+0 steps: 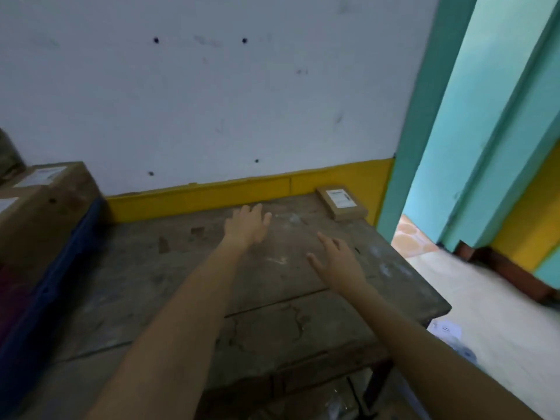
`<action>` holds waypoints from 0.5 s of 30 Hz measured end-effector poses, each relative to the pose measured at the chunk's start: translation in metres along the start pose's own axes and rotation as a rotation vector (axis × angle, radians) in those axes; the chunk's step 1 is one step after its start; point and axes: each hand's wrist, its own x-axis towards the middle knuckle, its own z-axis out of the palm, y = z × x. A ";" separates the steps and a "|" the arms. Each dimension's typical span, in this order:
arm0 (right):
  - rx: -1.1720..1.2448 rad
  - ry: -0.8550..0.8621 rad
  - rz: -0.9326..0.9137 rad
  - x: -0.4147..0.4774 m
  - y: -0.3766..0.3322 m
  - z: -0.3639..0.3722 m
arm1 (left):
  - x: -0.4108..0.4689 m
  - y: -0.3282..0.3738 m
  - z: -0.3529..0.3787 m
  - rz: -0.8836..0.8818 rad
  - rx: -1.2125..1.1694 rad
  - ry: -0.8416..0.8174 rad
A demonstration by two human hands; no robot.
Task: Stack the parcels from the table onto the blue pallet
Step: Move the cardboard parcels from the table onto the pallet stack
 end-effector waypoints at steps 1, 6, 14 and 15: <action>0.004 0.015 0.030 0.006 0.014 -0.007 | 0.010 0.015 0.008 0.023 0.005 -0.016; 0.024 0.057 0.142 0.035 0.064 -0.025 | 0.063 0.070 0.043 0.111 0.024 -0.069; 0.074 0.067 0.270 0.131 0.121 -0.009 | 0.207 0.116 0.097 0.181 0.005 -0.131; 0.095 0.077 0.293 0.148 0.128 -0.003 | 0.229 0.119 0.108 0.190 0.012 -0.136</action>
